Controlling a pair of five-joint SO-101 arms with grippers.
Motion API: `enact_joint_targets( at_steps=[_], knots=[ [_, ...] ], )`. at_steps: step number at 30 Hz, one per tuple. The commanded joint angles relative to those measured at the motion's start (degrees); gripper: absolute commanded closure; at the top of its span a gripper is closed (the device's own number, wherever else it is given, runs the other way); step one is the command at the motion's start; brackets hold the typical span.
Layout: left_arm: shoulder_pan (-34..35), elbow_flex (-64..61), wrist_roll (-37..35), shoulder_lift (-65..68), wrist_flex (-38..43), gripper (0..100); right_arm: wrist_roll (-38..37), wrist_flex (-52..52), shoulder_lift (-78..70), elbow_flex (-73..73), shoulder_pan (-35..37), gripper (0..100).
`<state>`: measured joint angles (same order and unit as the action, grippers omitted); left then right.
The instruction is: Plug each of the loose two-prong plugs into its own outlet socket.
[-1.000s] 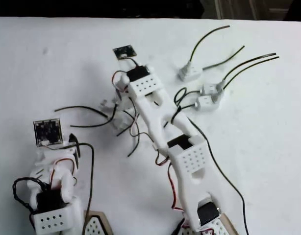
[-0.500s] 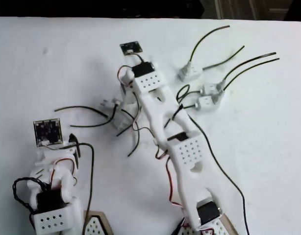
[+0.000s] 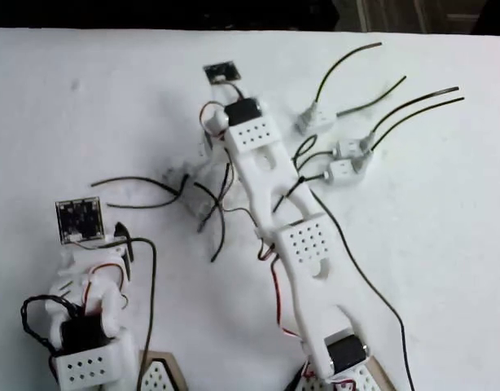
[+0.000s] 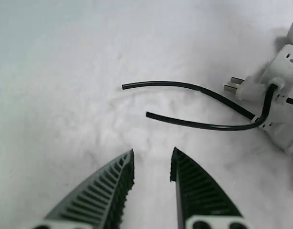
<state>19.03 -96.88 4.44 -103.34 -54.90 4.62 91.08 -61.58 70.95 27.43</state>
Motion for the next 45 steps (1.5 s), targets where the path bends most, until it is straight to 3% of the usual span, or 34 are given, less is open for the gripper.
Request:
enact_joint_targets(
  at_steps=[1,5,11,18,22,29,35,42,45],
  knots=[
    [0.31,-0.09,0.62,-0.40,0.09,86,-1.58,6.99,3.47,11.25,-0.40,98.1],
    [0.31,-0.09,0.62,-0.40,0.09,86,-1.67,7.69,6.20,15.30,-1.45,98.1],
    [0.31,-0.09,0.62,-0.40,0.09,86,-1.76,7.78,15.87,6.07,-1.71,98.2],
    [0.31,-0.09,0.62,-0.40,0.09,86,-1.85,7.78,38.99,-18.29,-1.36,98.2],
    [0.31,-0.09,0.62,-0.40,0.09,86,-6.15,7.69,54.20,-35.96,-1.63,98.2],
    [0.31,-0.09,0.62,-0.40,0.09,86,-11.78,7.25,75.12,-64.79,-7.52,98.2],
    [0.31,-0.09,0.62,-0.40,0.35,86,-17.76,5.23,83.56,-80.35,-12.44,98.1],
    [0.40,-0.09,0.62,-0.40,0.53,86,-17.67,-1.71,84.09,-91.96,-1.80,95.7],
    [0.48,-0.09,0.62,-0.48,0.53,86,-12.22,-4.44,84.00,-94.07,6.37,88.5]
  ],
)
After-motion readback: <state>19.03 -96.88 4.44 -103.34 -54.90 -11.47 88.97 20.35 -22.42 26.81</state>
